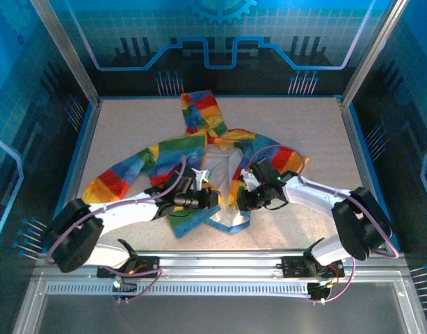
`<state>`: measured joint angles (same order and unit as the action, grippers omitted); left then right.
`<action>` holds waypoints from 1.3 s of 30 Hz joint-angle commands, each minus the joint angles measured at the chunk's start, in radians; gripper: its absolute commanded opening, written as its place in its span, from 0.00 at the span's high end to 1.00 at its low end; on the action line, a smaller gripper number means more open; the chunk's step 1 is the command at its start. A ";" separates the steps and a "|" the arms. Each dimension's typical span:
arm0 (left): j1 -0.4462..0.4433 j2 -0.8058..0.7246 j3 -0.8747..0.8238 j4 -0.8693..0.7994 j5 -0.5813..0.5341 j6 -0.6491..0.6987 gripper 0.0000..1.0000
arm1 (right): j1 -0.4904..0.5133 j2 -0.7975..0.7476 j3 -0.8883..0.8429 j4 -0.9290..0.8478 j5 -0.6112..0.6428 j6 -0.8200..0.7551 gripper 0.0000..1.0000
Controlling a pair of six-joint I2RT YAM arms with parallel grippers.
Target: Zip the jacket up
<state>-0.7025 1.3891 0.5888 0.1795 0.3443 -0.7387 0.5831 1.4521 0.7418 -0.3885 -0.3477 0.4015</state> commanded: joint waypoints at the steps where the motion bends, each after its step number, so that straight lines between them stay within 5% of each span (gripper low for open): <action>1: -0.005 0.079 0.029 0.059 0.016 0.029 1.00 | -0.020 -0.030 -0.023 0.050 -0.042 -0.023 0.85; 14: -0.047 0.231 0.062 0.153 0.032 -0.002 1.00 | -0.010 -0.038 -0.039 0.112 -0.055 0.045 0.72; 28: -0.050 0.218 0.071 0.071 0.018 0.027 1.00 | 0.054 0.027 0.028 -0.011 0.161 0.240 0.59; 39: -0.049 0.276 0.071 0.128 0.041 0.004 1.00 | 0.117 0.131 0.107 -0.016 0.195 0.278 0.61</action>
<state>-0.7437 1.6505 0.6334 0.2852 0.3595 -0.7334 0.6868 1.5551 0.8150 -0.3771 -0.1833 0.6540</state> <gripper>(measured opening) 0.052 0.399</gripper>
